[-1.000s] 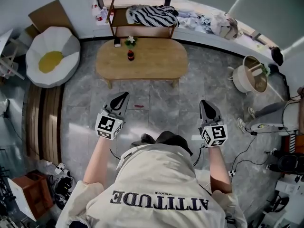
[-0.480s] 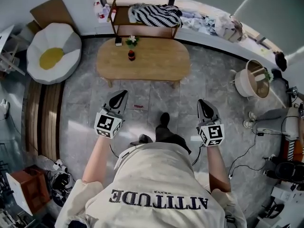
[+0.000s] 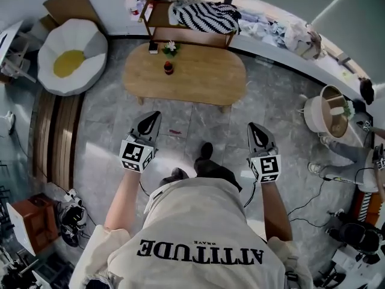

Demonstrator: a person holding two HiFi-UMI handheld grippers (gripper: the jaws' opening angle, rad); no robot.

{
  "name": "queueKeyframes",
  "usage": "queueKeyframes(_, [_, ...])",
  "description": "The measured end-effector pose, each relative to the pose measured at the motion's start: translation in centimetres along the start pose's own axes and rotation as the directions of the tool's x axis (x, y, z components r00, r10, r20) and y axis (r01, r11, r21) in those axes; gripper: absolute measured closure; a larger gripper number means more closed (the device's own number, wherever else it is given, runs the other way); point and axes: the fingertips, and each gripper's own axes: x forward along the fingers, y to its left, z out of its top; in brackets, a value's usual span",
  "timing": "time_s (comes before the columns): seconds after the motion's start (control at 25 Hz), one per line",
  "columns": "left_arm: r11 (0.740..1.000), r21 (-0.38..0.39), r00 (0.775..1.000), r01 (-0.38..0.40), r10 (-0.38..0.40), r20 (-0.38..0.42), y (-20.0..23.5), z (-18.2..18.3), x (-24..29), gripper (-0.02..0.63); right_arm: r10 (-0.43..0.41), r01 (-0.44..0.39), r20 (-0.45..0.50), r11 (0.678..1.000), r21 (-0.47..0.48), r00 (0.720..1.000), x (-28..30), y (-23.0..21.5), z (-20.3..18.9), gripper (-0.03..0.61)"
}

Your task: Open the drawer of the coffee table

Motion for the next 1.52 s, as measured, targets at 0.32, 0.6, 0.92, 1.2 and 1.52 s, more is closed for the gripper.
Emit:
queueKeyframes(0.32, [0.997,-0.037,0.998,-0.061,0.06,-0.031,-0.9,-0.6,5.6,0.592,0.074,-0.074,-0.008,0.997,0.036,0.997,4.0,-5.1,-2.4,0.558])
queueKeyframes(0.6, [0.994,-0.056,0.993,-0.093,0.088,-0.08,-2.0,-2.5,9.9,0.593,0.138,-0.137,-0.009,0.986,0.098,0.99,7.1,-8.3,-5.6,0.56])
queueKeyframes(0.92, [0.997,-0.044,0.989,-0.063,0.056,-0.139,-2.7,-5.5,13.6,0.592,0.16,-0.152,-0.042,0.976,0.154,0.986,9.6,-9.9,-9.4,0.56])
queueKeyframes(1.2, [0.999,-0.051,0.986,-0.009,0.001,-0.167,-2.0,-8.6,16.8,0.592,0.158,-0.139,-0.091,0.972,0.19,0.983,13.0,-11.0,-13.2,0.56])
queueKeyframes(1.52, [0.995,-0.09,0.983,0.043,-0.058,-0.173,0.1,-12.5,19.8,0.592,0.134,-0.093,-0.163,0.966,0.24,0.977,16.4,-10.6,-17.6,0.558])
